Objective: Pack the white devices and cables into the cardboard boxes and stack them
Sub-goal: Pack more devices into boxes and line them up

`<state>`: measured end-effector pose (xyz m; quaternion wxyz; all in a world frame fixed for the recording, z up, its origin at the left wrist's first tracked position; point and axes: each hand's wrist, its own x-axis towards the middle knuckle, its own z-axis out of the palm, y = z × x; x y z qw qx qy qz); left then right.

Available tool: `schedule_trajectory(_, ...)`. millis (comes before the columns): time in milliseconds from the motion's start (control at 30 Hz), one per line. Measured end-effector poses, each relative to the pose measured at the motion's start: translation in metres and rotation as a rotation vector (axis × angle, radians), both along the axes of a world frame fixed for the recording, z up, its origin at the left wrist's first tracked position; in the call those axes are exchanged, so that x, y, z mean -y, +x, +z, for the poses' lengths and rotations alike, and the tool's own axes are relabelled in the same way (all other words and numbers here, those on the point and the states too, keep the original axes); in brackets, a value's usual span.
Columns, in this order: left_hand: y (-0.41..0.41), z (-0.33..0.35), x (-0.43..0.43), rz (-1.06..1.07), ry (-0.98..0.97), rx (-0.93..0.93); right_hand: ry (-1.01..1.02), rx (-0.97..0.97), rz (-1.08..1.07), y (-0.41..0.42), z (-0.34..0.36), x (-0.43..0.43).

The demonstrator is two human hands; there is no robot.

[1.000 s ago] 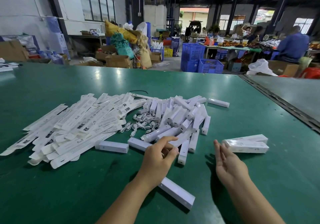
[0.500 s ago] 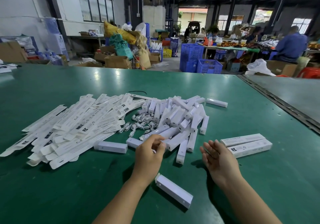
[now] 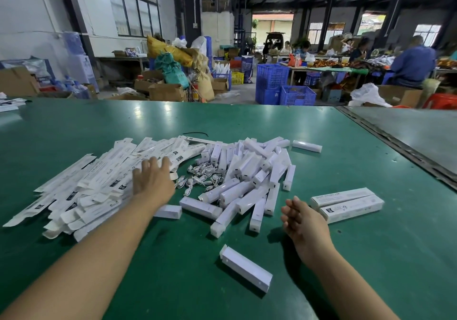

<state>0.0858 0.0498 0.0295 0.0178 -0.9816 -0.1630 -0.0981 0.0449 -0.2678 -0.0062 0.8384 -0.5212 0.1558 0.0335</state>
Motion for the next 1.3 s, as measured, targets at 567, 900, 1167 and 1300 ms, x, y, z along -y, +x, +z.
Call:
schedule_trajectory(567,-0.011,-0.005,-0.022,0.287,0.069,-0.159,-0.11,0.064,0.06,-0.001,-0.003,-0.005)
schedule_trajectory(900,-0.009,0.014,0.069,0.018,-0.786,0.546,-0.3,0.179,0.111,-0.011,-0.003,-0.011)
schedule_trajectory(1167,-0.06,-0.001,0.16,-0.382,-1.809,0.463,-0.487,0.478,0.236,-0.03,0.005,-0.025)
schedule_trajectory(1300,-0.071,-0.01,0.168,-0.464,-2.049,0.473,-0.384,0.514,0.319,-0.034,0.01,-0.029)
